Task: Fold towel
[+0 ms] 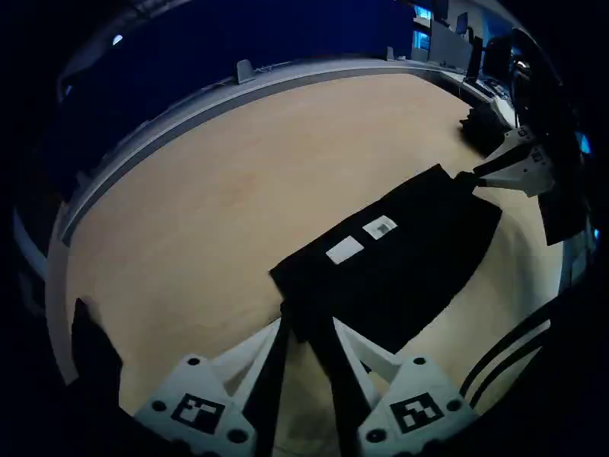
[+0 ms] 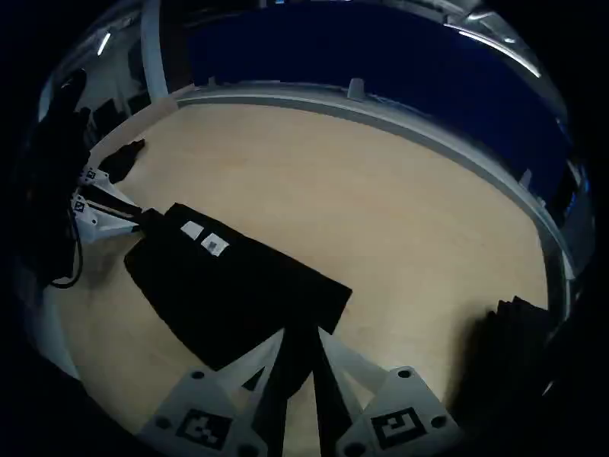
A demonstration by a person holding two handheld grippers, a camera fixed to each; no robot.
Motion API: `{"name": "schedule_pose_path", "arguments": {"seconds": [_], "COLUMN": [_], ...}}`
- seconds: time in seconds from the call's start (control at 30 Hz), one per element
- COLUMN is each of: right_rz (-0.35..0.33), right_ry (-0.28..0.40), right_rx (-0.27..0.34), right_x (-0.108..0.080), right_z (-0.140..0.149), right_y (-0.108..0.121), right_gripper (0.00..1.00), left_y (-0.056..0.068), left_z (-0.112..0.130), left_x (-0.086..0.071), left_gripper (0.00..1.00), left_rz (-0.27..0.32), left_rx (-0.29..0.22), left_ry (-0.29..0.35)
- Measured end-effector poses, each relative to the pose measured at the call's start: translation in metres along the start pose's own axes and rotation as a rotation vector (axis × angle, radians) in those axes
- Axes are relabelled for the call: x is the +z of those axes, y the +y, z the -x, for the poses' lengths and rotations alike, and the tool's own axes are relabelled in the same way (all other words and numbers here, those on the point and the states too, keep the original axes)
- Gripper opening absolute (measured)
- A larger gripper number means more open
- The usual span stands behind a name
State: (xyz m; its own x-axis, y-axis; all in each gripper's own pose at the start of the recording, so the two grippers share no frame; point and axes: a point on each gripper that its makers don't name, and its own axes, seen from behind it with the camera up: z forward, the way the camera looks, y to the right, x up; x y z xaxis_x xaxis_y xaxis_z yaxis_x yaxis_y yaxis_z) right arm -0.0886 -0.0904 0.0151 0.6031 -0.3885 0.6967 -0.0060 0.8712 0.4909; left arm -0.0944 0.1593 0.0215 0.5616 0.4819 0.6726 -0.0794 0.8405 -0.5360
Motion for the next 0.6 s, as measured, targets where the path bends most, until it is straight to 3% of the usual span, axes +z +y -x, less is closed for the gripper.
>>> {"name": "schedule_pose_path", "arguments": {"seconds": [0.1, 0.17, 0.37, 0.43, 0.6], "right_rz": [0.027, 0.048, 0.075, 0.080, 0.092], "right_ry": [0.007, 0.010, 0.030, 0.029, 0.035], "right_rx": [0.008, 0.014, 0.012, 0.009, 0.004], "right_x": [0.004, 0.006, 0.006, 0.006, 0.006], "right_z": [0.000, 0.000, -0.002, -0.002, -0.004], "right_y": [0.005, 0.010, 0.016, 0.018, 0.021], "right_gripper": [0.29, 0.43, 0.71, 0.78, 0.91], "left_y": [-0.006, -0.012, -0.026, -0.029, -0.037], "left_z": [0.000, 0.000, 0.000, 0.001, -0.001], "left_x": [0.002, 0.003, 0.004, 0.005, 0.009], "left_gripper": [0.47, 0.55, 0.77, 0.86, 0.94], "left_rz": [-0.022, -0.041, -0.077, -0.085, -0.111], "left_rx": [-0.010, -0.019, -0.042, -0.045, -0.053], "left_ry": [0.002, 0.003, 0.009, 0.007, 0.007]}}
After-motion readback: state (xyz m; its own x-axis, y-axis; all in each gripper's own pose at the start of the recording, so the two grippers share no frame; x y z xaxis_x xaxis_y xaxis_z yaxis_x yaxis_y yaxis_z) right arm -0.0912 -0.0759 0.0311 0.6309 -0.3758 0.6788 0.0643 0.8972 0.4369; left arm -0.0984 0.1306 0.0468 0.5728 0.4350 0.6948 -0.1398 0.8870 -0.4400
